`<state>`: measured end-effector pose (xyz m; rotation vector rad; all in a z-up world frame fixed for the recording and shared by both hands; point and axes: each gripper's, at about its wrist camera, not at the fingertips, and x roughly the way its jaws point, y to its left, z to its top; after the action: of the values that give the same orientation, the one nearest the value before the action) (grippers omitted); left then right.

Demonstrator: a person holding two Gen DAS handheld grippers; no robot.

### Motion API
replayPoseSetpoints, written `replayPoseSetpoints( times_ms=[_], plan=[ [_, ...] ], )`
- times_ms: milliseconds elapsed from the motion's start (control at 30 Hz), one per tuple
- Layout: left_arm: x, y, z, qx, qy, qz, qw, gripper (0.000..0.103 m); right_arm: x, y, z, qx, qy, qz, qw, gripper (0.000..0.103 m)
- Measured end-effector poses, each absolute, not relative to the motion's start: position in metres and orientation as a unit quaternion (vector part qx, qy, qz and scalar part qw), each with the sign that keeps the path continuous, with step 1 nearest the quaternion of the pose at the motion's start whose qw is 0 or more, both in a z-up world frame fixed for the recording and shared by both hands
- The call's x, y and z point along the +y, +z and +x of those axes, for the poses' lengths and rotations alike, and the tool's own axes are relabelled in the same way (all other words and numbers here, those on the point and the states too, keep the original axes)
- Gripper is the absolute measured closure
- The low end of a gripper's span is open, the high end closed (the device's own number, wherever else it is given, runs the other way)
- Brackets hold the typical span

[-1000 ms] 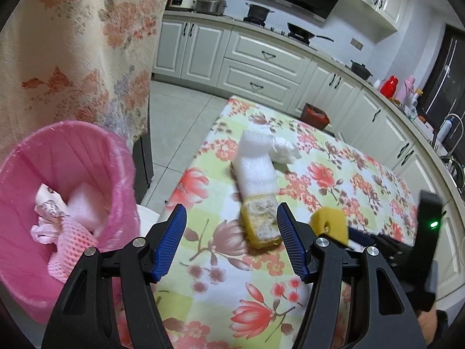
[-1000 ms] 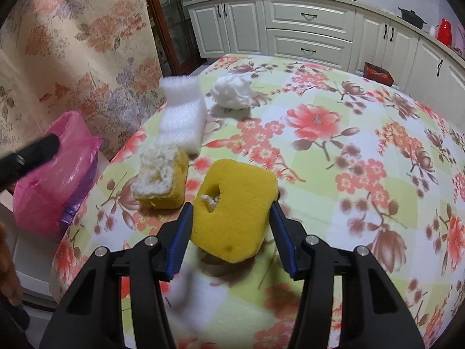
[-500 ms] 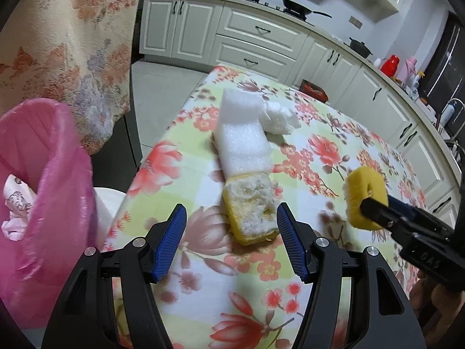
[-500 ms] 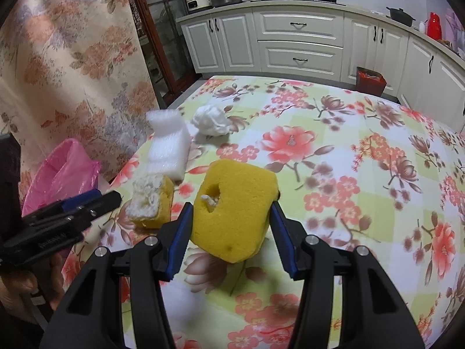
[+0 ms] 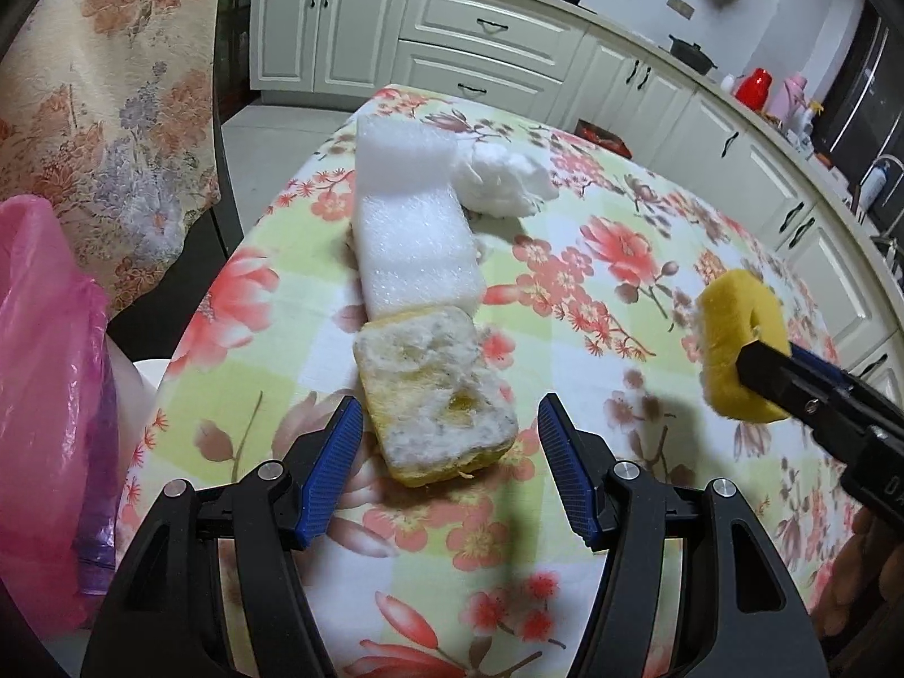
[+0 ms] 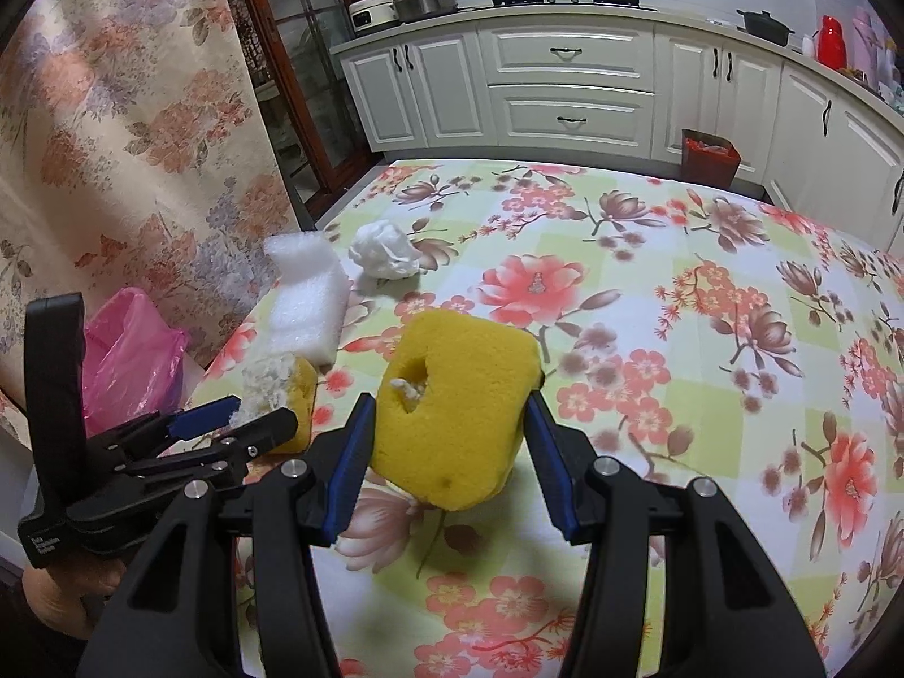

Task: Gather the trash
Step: 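Grasp the yellow sponge with the right tool while the left tool grasps the crumbly sponge block, then carry the crumbly sponge block with the left tool over the wastebasket while the right tool carries the yellow sponge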

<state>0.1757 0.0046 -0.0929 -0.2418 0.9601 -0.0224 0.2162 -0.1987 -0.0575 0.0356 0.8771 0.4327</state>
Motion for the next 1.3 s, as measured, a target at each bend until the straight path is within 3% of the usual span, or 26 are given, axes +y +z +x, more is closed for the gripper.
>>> replayPoseSetpoints(
  times_ms=[67, 233, 800, 1300],
  plan=[
    [0.002, -0.095, 0.176, 0.464, -0.007, -0.105, 0.880, 0.055, -0.200, -0.057, 0.216, 0.421, 0.207, 0.018, 0.883, 0.051],
    [0.000, -0.094, 0.175, 0.465, -0.004, -0.092, 0.880, 0.060, -0.201, -0.057, 0.216, 0.421, 0.207, 0.018, 0.883, 0.051],
    [0.023, -0.041, 0.134, 0.411, -0.003, -0.117, 0.904, 0.060, -0.187, -0.039, 0.200, 0.406, 0.218, 0.007, 0.887, 0.051],
    [0.087, 0.012, 0.076, 0.347, 0.054, -0.137, 0.926, 0.060, -0.155, -0.009, 0.181, 0.382, 0.244, -0.015, 0.891, 0.051]
  ],
)
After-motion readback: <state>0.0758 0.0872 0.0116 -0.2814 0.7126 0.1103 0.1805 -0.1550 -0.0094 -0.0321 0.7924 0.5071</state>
